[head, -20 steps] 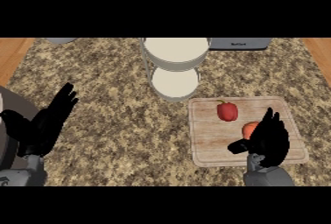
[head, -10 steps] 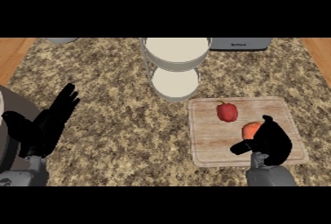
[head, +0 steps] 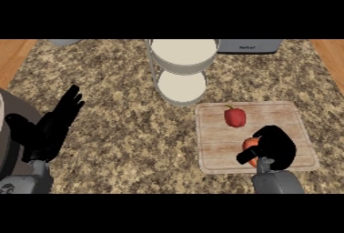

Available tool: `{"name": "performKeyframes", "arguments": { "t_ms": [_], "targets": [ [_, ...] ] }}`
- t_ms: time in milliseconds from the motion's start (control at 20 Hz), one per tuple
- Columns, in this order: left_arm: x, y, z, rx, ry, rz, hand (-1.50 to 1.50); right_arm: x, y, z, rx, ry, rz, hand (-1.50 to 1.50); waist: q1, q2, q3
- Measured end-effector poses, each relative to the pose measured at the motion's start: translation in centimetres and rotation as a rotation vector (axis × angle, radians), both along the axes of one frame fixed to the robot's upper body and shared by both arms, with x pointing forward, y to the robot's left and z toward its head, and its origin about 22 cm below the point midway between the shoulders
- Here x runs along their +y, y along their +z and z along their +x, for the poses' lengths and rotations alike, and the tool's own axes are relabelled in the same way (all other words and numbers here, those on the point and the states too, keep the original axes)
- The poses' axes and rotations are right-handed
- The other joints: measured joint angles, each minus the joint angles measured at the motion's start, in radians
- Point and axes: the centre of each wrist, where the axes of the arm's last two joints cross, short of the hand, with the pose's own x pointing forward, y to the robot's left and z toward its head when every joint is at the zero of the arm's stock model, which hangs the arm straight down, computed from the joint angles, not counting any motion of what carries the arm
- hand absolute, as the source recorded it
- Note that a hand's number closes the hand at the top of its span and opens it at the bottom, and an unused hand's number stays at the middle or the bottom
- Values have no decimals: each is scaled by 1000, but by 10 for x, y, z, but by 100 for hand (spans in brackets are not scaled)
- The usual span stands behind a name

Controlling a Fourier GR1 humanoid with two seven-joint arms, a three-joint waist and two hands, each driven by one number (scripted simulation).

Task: Pick the squash from the cutting board and place it in the tiered basket

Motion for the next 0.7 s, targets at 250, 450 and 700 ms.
{"name": "performKeyframes", "arguments": {
  "t_ms": [250,450,700],
  "targets": [
    [3,-6,-10,4,3,-1,0,9,1,-5,-15,39,-84,150,2,-1,1],
    [4,-5,-14,12,12,1,0,21,-3,-47,-33,87,-149,150,-7,-1,3],
    [10,-6,-15,12,23,-1,0,36,14,-99,-126,144,-240,150,-17,2,7]
  ]
}}
